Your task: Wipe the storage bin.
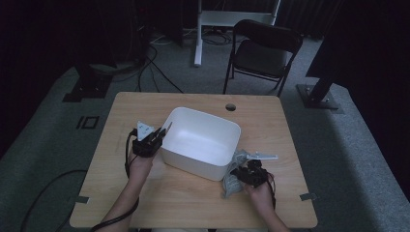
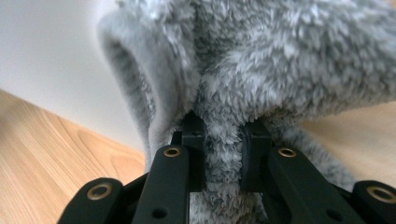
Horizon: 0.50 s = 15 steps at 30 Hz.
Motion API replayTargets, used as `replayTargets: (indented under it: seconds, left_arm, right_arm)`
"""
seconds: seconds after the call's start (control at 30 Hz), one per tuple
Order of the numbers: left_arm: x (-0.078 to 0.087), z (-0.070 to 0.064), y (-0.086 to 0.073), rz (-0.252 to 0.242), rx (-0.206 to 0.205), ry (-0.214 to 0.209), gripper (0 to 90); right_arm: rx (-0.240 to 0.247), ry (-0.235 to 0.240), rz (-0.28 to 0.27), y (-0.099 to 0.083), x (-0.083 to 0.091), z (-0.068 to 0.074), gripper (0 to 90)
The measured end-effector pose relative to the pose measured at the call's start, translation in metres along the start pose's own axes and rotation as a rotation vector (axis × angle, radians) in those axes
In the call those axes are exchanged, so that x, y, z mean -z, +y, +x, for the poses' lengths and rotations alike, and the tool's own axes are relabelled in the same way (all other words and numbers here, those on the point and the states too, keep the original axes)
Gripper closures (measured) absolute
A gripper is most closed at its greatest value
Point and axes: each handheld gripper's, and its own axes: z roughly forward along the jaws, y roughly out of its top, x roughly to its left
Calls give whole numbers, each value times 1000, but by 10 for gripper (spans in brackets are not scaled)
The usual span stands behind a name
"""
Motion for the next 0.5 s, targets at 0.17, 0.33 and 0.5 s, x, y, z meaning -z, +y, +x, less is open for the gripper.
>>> replayTargets:
  seconds: [0.17, 0.33, 0.5]
  left_arm:
    - [-1, 0, 1, 7, -12, -10, 829]
    - [0, 0, 2, 17, -20, -17, 827]
    - [-1, 0, 2, 18, -22, -13, 826]
  right_arm:
    - [28, -10, -109, 16, 16, 1, 763]
    - [59, -35, -105, 20, 8, 0, 766]
    - [82, -59, -105, 21, 5, 0, 769]
